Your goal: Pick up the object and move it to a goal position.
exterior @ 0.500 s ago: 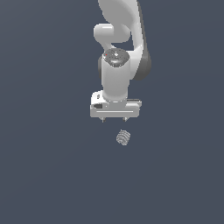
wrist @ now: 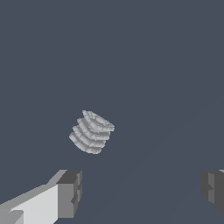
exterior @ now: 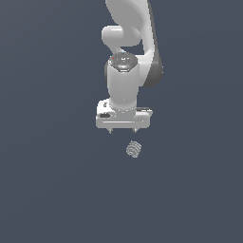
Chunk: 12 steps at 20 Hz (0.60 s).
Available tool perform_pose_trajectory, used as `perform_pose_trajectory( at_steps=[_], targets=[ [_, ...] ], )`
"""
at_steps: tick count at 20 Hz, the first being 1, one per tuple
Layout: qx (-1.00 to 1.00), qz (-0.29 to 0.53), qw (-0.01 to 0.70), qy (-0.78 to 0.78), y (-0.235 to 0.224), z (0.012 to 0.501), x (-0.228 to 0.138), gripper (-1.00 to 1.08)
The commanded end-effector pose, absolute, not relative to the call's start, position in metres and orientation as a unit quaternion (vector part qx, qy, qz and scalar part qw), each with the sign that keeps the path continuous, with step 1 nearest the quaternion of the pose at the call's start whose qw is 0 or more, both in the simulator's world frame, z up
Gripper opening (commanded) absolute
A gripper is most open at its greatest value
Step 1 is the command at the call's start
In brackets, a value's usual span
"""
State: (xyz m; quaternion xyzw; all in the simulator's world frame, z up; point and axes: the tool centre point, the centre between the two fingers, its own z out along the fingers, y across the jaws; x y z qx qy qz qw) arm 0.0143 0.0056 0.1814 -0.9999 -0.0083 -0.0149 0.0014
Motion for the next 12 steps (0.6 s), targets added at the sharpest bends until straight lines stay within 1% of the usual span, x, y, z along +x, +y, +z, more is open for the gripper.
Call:
perform_pose_trajectory(
  at_steps=[1,12],
  targets=[
    [-1.0,-0.017,0.002,-0.01,0.0043,0.1821,0.0156,1.0],
    [-1.0,-0.015,0.003,0.017,0.0104,0.1733,0.0173,1.0]
  ],
)
